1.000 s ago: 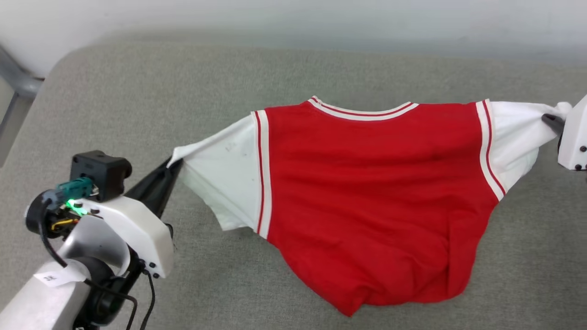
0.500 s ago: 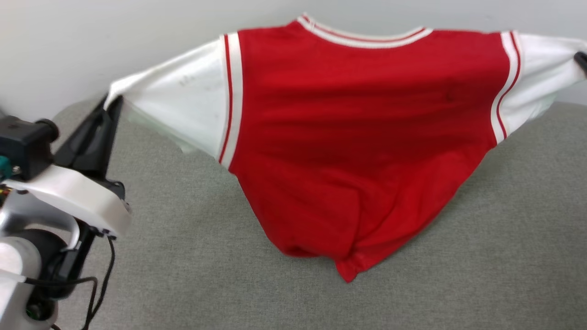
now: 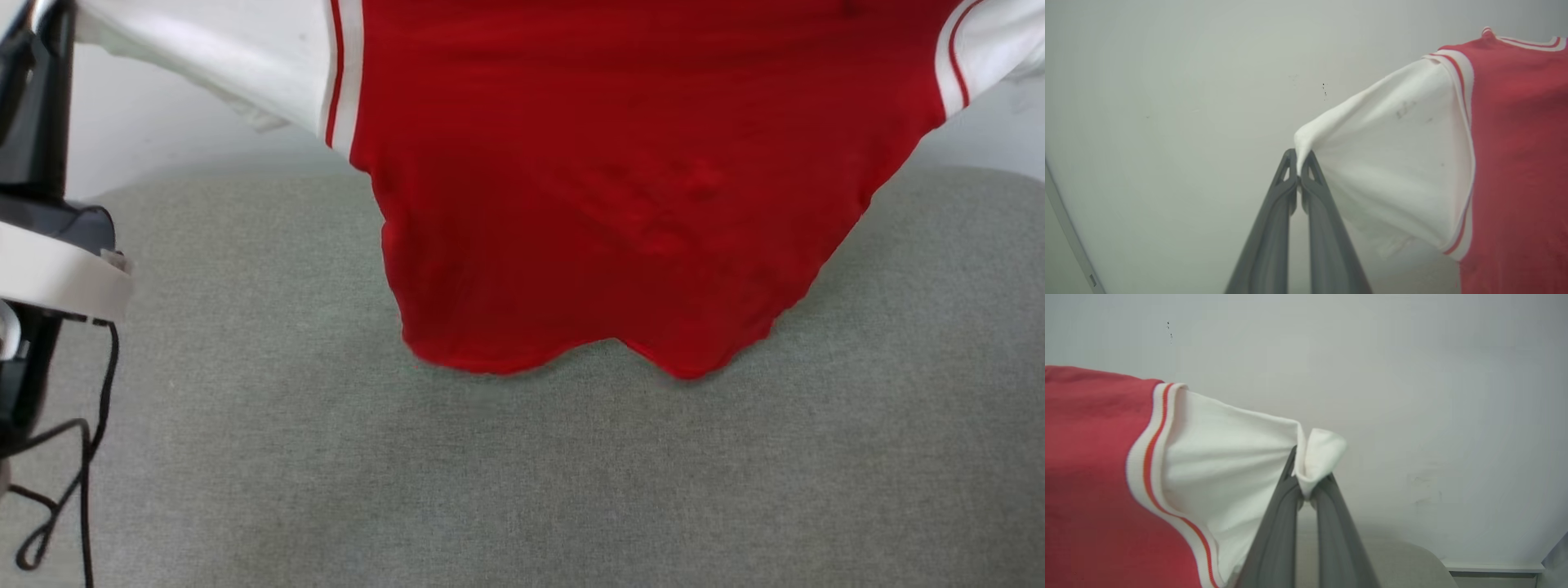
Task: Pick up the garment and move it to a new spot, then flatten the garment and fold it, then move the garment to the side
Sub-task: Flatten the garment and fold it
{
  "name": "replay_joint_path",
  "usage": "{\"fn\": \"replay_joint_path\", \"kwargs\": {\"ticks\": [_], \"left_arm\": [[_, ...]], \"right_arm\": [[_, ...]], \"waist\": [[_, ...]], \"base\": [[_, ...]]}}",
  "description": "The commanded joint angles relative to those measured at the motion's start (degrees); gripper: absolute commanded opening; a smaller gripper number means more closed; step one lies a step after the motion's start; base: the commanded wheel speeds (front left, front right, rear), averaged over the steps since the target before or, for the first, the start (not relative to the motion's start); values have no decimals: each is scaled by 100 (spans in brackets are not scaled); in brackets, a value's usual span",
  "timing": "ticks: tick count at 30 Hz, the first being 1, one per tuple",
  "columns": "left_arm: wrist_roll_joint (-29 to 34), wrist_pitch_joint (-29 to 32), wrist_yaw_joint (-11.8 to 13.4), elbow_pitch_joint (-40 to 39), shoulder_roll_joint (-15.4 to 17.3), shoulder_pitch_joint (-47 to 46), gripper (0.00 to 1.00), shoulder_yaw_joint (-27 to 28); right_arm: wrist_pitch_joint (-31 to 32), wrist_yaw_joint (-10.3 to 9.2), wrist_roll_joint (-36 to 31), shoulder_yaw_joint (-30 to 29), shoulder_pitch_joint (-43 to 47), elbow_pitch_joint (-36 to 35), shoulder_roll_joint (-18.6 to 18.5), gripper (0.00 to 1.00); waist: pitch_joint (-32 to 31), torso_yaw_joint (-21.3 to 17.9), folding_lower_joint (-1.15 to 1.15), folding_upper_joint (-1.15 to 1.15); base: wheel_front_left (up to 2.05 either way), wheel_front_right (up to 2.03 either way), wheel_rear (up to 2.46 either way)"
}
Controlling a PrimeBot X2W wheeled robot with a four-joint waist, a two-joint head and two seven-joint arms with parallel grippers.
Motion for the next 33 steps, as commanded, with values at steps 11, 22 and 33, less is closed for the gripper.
{"fn": "replay_joint_path", "kwargs": {"ticks": [11, 22, 33], "left_arm": [[4, 80, -529, 701, 247, -1554, 0, 36], [464, -191, -1153, 2148, 7, -4085, 0, -407], [913, -1079, -1348, 3942, -585, -6049, 0, -690]], "right_arm": [[-437, -11, -402, -61, -1446, 378, 41, 0], [-1414, -12, -1102, -247, -3622, 1561, -37, 0], [-2538, -15, -1774, -614, -5307, 3035, 124, 0]], "waist": [[1281, -34, 0, 0], [2953, 191, 0, 0], [3737, 385, 0, 0]], "base": [[0, 0, 0], [0, 0, 0], [0, 0, 0]]}}
